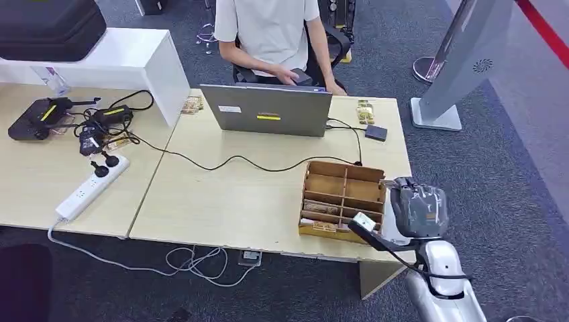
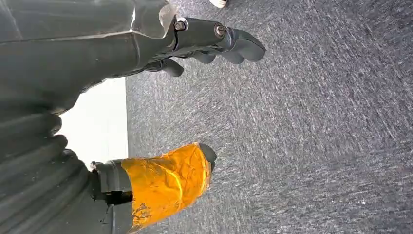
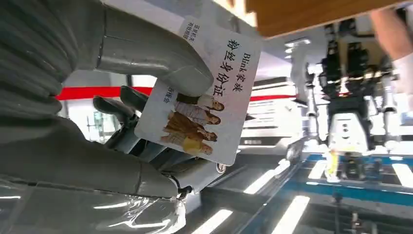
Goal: Pass the card to the sensor for recognition and then transmit it.
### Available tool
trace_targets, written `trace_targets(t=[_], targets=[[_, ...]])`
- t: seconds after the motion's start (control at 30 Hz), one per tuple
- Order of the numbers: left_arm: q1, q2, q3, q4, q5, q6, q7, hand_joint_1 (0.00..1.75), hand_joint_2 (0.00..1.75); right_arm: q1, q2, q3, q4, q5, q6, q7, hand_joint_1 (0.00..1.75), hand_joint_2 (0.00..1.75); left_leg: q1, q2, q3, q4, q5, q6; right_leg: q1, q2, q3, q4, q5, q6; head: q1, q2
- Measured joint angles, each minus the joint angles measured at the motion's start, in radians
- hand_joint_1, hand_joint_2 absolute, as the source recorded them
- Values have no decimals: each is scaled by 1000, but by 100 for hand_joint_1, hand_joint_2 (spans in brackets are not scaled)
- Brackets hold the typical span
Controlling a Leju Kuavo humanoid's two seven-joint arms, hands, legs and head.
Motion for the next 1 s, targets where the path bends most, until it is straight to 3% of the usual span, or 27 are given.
trace_targets(t=[0.3, 0.57, 0.77, 1.0], targets=[[1, 0, 1, 0, 1, 4, 9, 0, 175, 51, -11, -129, -58, 21, 17, -19, 175, 175, 0, 0, 1, 0, -2, 1, 0, 0, 0, 0, 0, 0, 0, 0], [1, 0, 1, 0, 2, 10, 9, 0, 175, 85, -11, -142, -60, 31, 28, -34, 175, 175, 0, 0, 1, 0, -2, 0, 0, 0, 0, 0, -1, 0, 0, 0], [1, 0, 6, 0, 2, 11, 9, 0, 175, 98, -1, -141, -52, 21, 86, -58, 175, 175, 0, 0, 0, 0, -2, 1, 0, 0, 1, 0, -2, 0, 0, 0], [1, 0, 10, 0, 1, 13, 9, 0, 175, 96, 14, -119, -10, 32, 147, -26, 175, 175, 0, 0, 0, 0, -2, 1, 0, 0, 1, 0, -2, 0, 0, 0]])
